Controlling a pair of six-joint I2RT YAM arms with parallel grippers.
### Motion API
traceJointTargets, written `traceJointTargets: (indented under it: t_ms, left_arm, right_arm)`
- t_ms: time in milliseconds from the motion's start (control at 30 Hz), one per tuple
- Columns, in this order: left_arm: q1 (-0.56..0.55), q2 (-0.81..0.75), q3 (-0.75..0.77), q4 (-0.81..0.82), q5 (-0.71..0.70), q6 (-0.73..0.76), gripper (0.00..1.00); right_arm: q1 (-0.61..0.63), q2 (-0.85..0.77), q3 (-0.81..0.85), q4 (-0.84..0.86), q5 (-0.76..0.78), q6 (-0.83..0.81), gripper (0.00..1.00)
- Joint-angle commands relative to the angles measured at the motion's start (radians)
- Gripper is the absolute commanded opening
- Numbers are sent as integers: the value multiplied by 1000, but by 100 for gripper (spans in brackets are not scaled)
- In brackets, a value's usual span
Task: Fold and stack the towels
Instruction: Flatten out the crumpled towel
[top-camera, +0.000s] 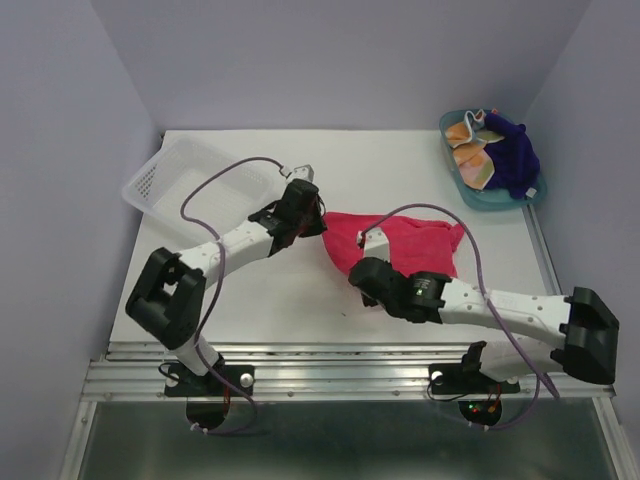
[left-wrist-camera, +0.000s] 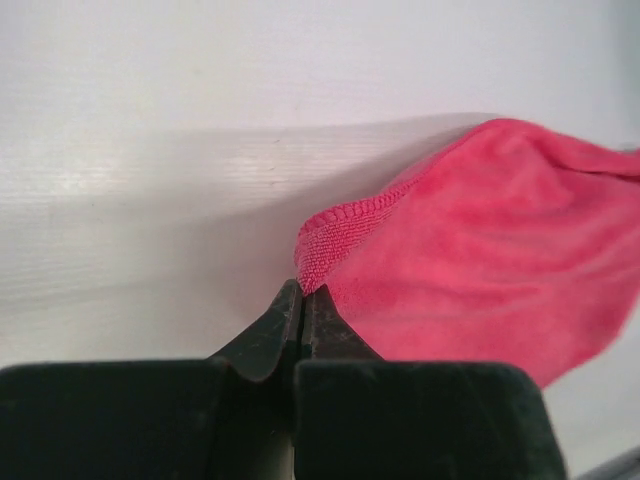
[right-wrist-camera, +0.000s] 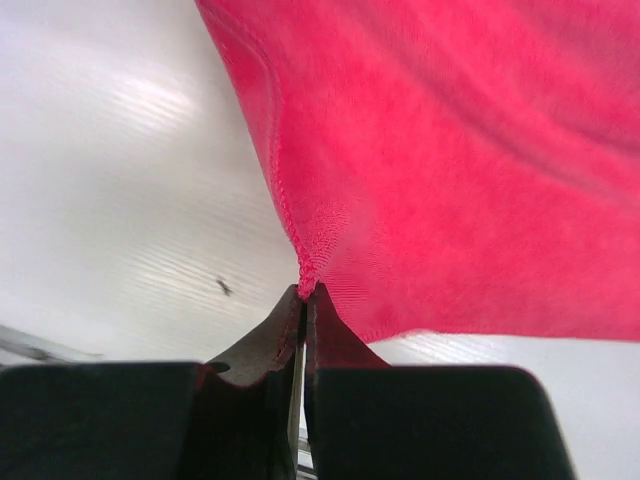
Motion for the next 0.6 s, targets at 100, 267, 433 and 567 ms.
traceJointTargets:
  t_ms: [100,267,433,567]
  left_arm:
    - [-15,-463,-121,208,91,82,0]
    - [-13,-732,-150,285,-83,64,0]
    - [-13,-662,112,33,-264,68,0]
    - [-13,-559,251,-64,-451,16,0]
  right_arm:
    - [-1,-169,225,60,35,-226,1]
    - [-1,-200,360,80,67,-318,1]
    - [-8,-159,481,103,119,-419,1]
    - [-123,-100,625,90,38,-452,1]
